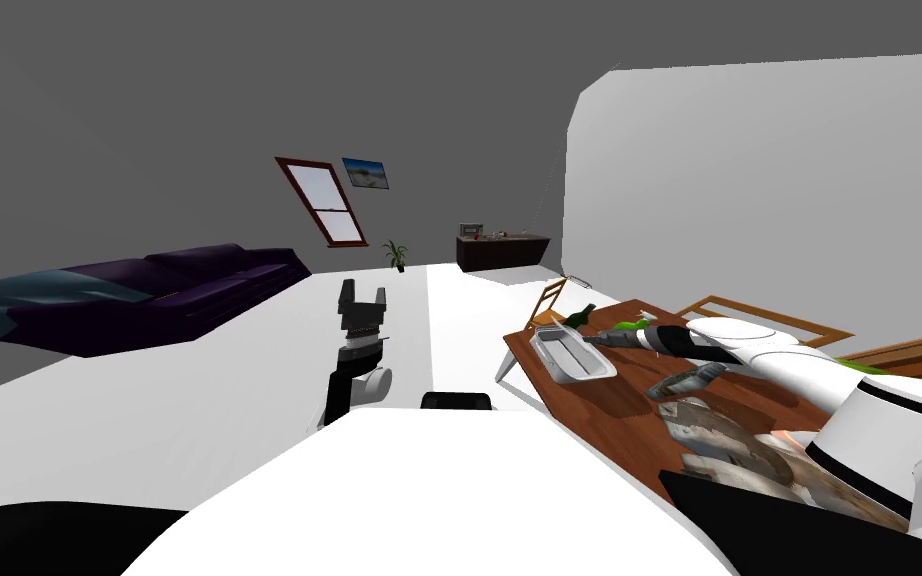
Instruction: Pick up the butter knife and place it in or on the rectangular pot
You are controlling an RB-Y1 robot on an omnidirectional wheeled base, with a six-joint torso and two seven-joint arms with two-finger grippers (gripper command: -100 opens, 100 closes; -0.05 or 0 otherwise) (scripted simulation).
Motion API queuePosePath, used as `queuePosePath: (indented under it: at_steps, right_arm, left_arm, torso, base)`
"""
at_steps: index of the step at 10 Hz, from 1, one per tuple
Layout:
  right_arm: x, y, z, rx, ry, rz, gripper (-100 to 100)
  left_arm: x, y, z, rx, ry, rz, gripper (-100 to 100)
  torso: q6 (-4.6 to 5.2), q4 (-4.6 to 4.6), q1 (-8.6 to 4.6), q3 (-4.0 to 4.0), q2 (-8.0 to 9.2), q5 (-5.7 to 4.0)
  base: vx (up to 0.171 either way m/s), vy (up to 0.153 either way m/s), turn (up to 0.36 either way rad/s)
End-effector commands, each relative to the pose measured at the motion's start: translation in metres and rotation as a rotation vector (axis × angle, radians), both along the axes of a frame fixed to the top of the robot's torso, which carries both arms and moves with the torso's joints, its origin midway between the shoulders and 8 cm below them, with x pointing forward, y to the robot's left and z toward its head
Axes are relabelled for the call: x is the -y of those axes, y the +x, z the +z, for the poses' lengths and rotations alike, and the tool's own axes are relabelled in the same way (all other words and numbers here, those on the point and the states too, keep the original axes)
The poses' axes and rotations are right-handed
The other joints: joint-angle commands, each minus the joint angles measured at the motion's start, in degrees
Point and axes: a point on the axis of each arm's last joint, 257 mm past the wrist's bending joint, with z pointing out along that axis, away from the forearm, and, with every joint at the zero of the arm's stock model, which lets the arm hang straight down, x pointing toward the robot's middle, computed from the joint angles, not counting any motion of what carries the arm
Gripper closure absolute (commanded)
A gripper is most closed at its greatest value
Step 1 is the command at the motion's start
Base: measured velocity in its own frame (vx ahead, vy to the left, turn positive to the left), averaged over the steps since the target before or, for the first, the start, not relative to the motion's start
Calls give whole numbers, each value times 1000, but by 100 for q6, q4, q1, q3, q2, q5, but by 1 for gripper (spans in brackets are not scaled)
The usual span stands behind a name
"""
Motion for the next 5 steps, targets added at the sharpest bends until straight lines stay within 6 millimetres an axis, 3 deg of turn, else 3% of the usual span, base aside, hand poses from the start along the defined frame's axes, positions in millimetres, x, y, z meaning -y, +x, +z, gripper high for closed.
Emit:
queuePosePath:
  at_steps: [1, 5]
  right_arm:
    - [0, 0, 0, 0, 0, 0, 0]
    - [0, 0, 0, 0, 0, 0, 0]
  left_arm:
    - [0, 0, 0, 0, 0, 0, 0]
    - [0, 0, 0, 0, 0, 0, 0]
  torso:
    - [0, 0, 0, 0, 0, 0]
    - [0, 0, -1, 0, 0, 0]
  base:
    - [0, 0, 0]
    - [0, 0, 0]
